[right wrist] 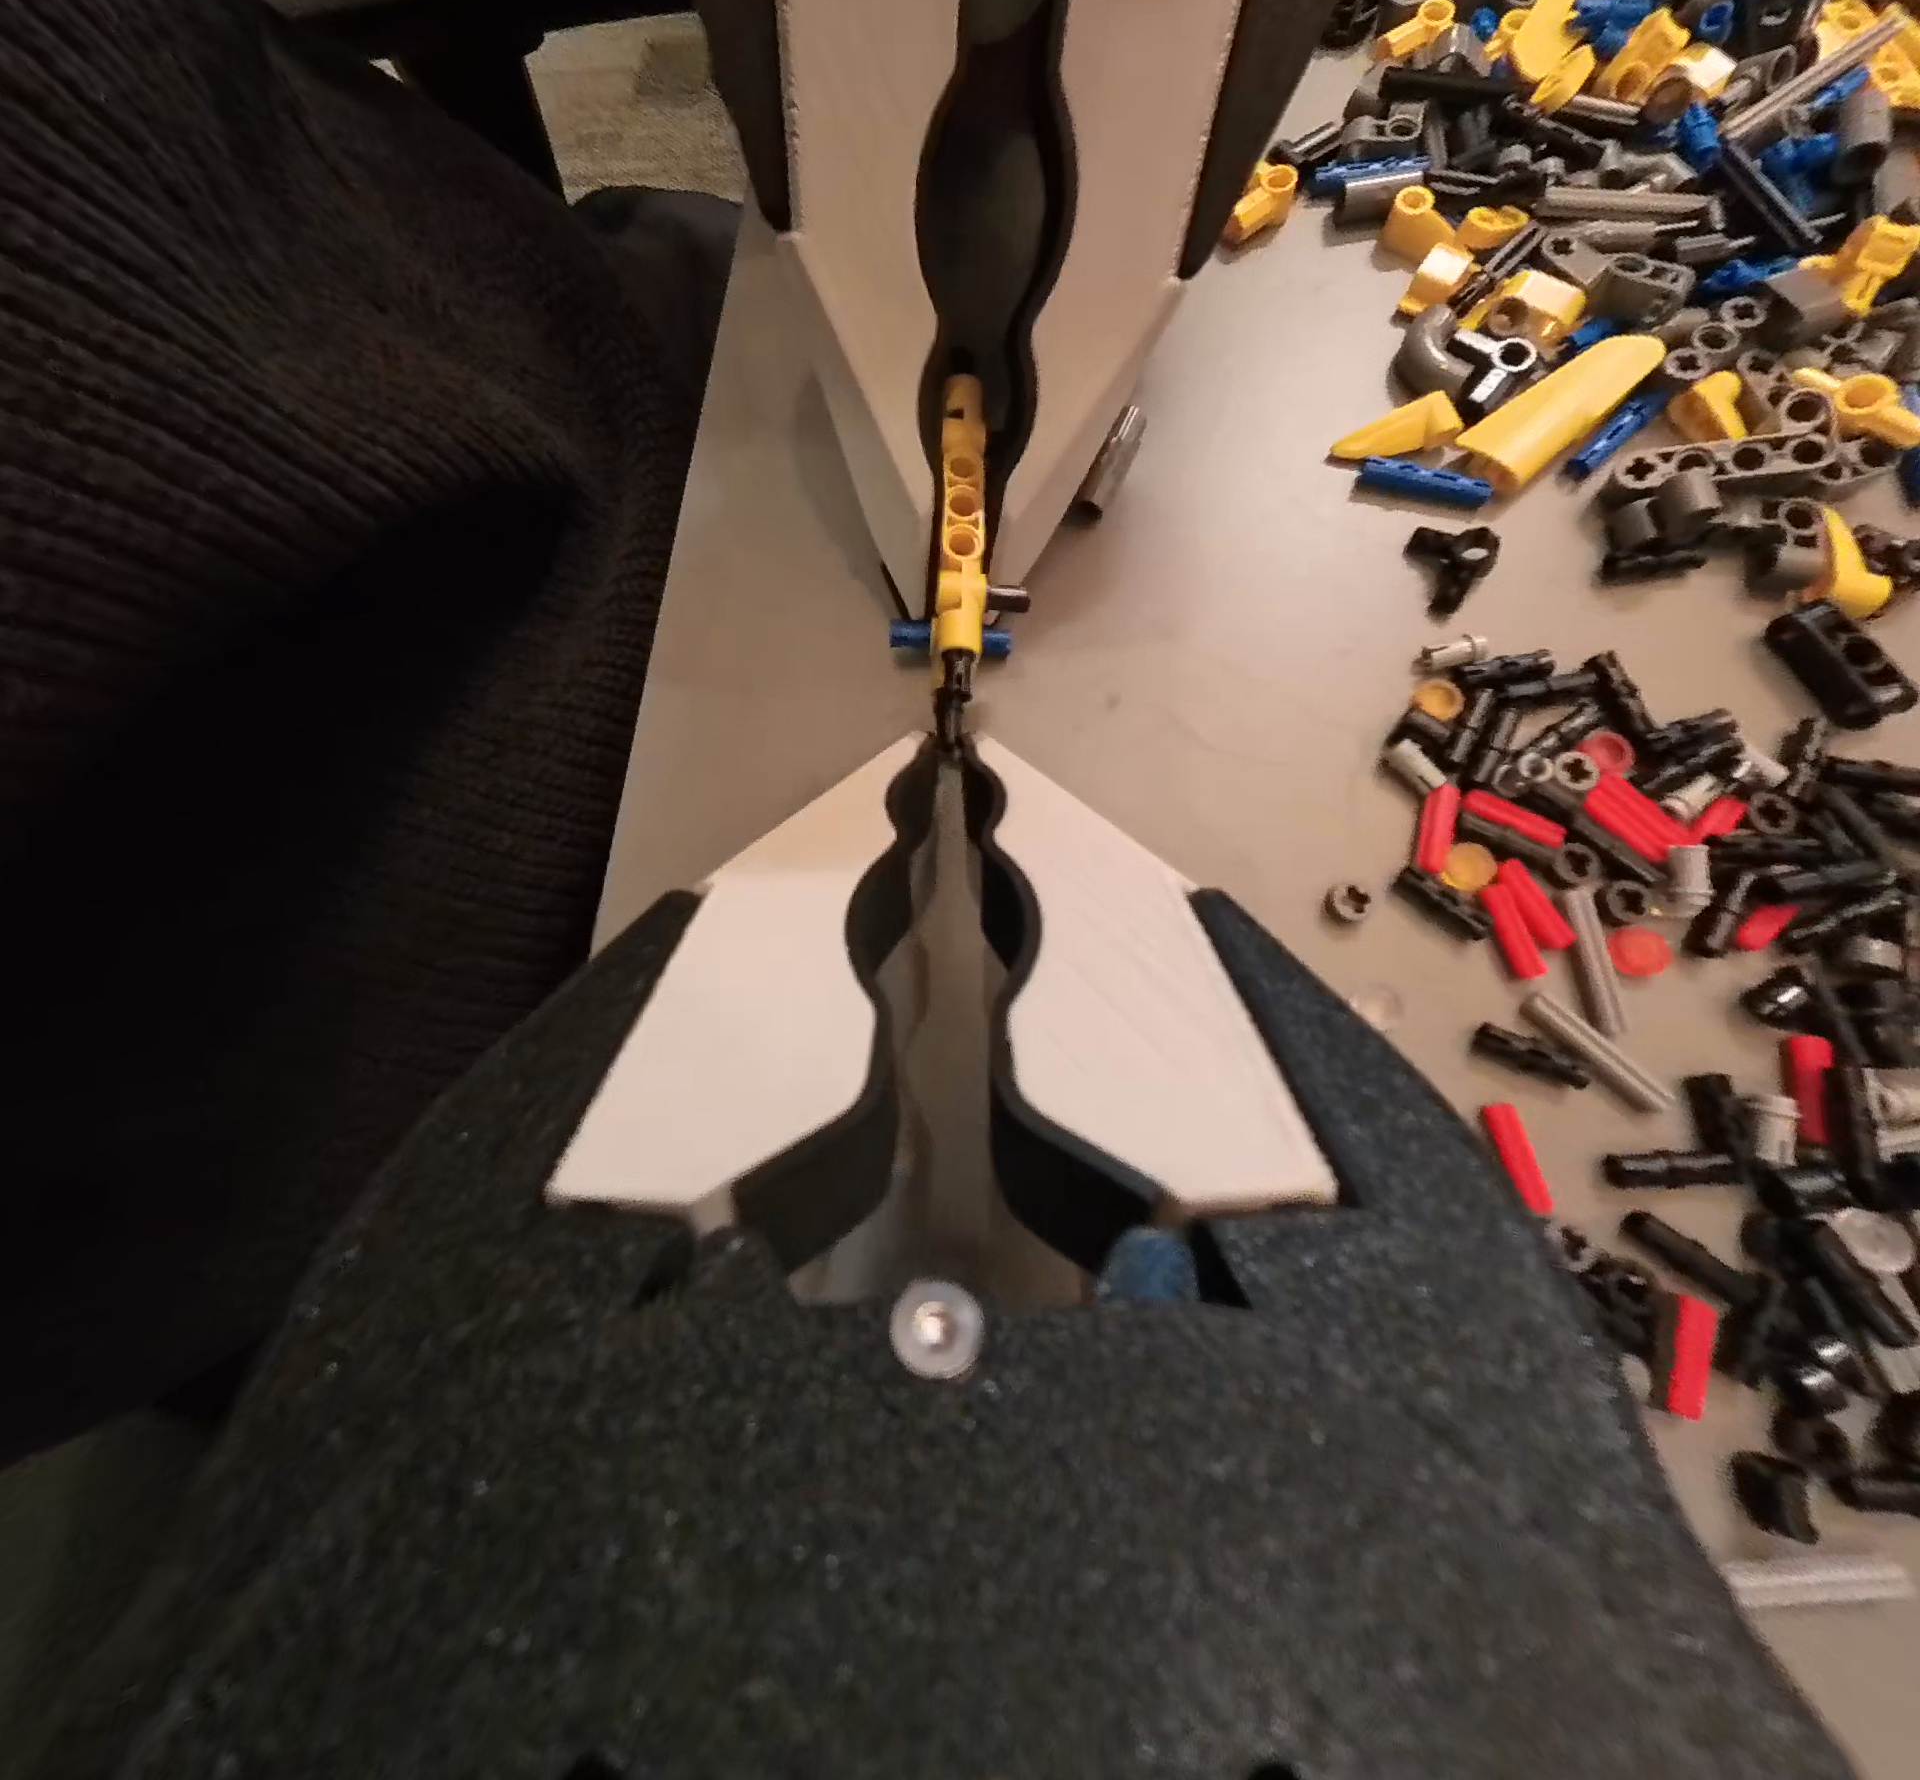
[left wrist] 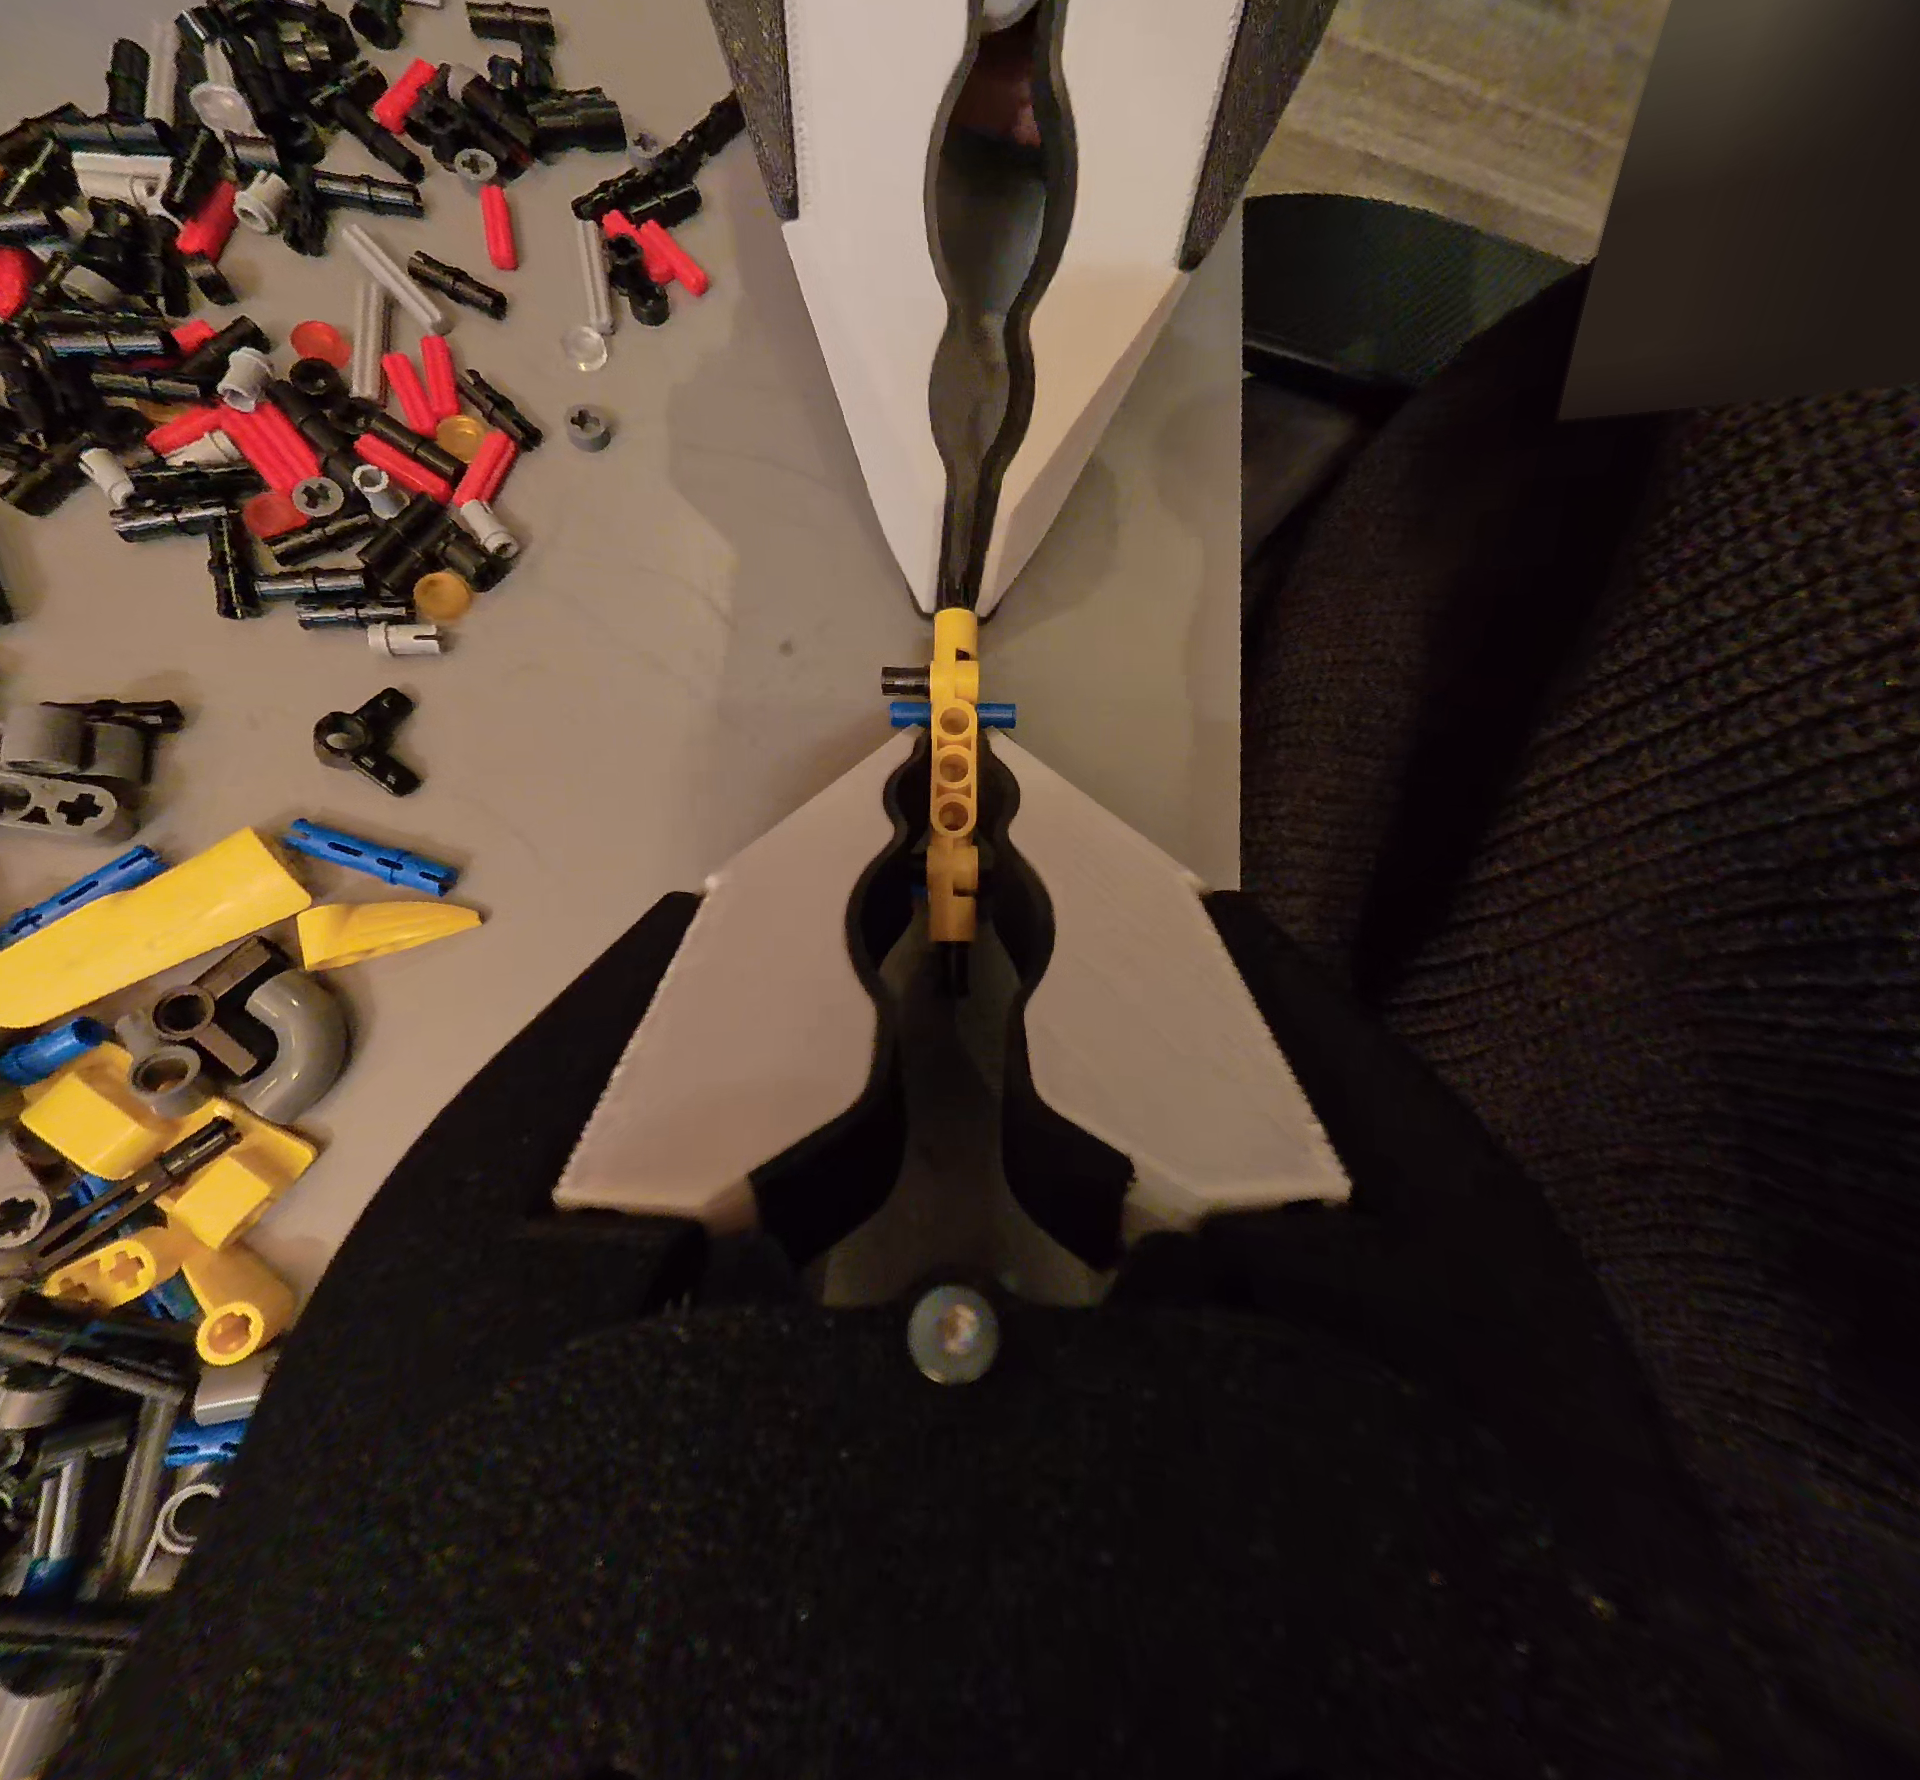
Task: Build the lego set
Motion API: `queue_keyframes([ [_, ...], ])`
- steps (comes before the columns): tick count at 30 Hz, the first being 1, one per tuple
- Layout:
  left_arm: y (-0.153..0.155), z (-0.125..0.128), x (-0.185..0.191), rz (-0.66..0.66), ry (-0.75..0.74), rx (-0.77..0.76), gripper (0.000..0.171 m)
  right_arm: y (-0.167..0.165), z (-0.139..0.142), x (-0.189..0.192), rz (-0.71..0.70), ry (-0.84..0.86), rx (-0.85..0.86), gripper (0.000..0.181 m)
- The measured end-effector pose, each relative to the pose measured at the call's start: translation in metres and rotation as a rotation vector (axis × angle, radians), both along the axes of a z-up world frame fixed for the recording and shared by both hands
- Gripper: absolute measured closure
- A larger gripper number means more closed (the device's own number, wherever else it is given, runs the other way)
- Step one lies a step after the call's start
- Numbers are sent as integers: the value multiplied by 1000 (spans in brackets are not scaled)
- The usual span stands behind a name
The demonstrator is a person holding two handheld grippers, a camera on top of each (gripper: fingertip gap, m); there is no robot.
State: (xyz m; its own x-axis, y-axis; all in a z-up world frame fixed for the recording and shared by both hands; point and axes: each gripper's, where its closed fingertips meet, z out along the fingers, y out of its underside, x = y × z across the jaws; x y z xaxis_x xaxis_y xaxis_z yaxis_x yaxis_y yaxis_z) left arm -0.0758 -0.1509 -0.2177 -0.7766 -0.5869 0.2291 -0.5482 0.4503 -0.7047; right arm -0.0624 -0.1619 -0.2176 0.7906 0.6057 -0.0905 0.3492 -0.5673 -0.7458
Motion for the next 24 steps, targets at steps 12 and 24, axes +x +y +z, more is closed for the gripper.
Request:
queue_keyframes([
  [12, 0, 0, 0, 5, -21, 18, 165, 4, 1, -4, -24, -4, -5, 180],
  [24, 0, 0, 1, 23, -18, 12, 165, -1, 10, 5, -166, 69, 36, 173],
])
